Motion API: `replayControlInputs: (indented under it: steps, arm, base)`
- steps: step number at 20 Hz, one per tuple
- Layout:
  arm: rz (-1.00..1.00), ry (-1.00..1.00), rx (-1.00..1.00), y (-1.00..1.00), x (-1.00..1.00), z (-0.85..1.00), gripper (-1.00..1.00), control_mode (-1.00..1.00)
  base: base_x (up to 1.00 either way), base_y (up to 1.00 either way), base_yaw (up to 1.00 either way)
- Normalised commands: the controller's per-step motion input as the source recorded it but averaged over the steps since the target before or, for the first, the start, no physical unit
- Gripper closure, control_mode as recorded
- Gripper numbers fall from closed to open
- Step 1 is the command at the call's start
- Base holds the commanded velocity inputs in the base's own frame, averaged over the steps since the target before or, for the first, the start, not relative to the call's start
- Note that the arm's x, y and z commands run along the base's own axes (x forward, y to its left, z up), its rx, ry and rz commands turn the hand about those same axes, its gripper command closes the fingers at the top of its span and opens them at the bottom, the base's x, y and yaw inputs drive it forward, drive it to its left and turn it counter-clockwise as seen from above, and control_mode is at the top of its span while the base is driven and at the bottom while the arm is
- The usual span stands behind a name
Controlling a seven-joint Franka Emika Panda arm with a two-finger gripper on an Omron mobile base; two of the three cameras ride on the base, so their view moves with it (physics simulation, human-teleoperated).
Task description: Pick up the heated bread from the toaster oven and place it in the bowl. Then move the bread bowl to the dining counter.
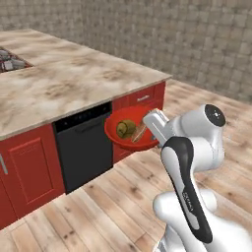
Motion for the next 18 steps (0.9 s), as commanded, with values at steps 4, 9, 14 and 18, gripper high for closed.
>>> replayControlInputs:
  steps: [4,9,14,18]
  arm:
    - [0.0,0.0,0.0,0.0,0.0,0.0,1.0,1.0]
    - [0.0,0.0,0.0,0.0,0.0,0.0,1.0,1.0]
    - [0.0,0.0,0.0,0.0,0.0,0.0,1.0,1.0]
    - [0.0,0.0,0.0,0.0,0.0,0.0,1.0,1.0]
  base:
    - [1.0,-0.25,0.5]
    - [1.0,-0.72,0.27]
    - [1.0,-1.0,0.0]
    - [1.0,-1.0,-0.05]
